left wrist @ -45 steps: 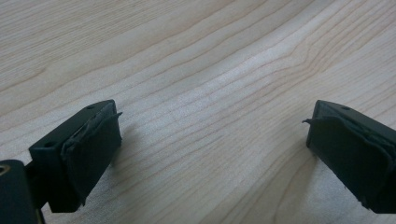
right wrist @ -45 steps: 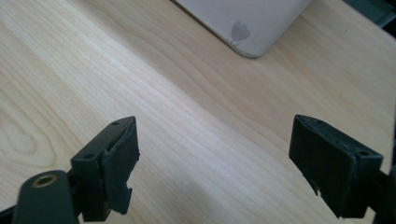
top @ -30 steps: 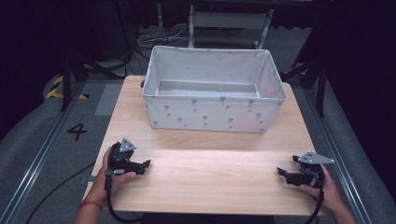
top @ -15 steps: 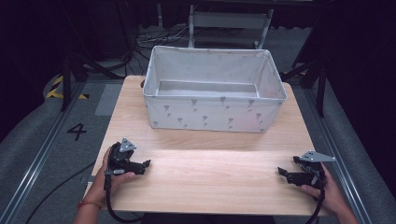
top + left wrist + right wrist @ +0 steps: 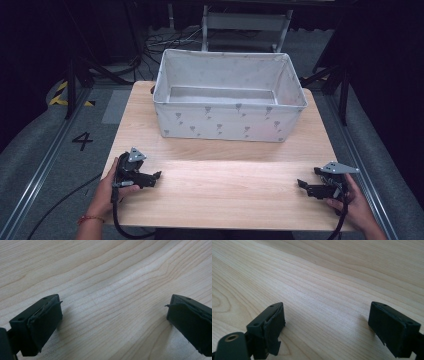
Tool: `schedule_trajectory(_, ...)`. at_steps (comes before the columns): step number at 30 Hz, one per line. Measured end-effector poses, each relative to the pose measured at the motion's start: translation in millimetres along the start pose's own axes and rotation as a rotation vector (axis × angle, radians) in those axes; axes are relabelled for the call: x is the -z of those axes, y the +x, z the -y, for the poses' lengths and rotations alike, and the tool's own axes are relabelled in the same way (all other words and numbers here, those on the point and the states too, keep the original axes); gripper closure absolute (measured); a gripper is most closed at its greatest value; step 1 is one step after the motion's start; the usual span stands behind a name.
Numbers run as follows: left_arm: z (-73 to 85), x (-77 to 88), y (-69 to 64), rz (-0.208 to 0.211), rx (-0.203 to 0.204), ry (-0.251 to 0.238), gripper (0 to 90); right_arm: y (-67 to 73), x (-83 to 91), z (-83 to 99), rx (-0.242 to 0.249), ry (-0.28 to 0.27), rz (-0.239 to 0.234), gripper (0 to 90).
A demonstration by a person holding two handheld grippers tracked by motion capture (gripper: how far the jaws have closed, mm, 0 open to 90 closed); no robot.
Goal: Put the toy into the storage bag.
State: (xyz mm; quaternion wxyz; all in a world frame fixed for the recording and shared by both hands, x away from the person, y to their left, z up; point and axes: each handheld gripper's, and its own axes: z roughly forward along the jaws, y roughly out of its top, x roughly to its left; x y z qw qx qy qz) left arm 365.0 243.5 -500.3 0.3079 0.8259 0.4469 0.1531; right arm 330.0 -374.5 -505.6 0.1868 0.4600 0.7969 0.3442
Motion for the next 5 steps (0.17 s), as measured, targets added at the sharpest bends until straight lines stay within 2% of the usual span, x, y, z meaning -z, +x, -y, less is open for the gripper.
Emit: schedule_trajectory(5, 0.8, 0.6, -2.1, -0.019, 0.021, 0.000, 0.0, 0.1, 0.0, 0.0, -0.001, 0.000, 0.000, 14.1)
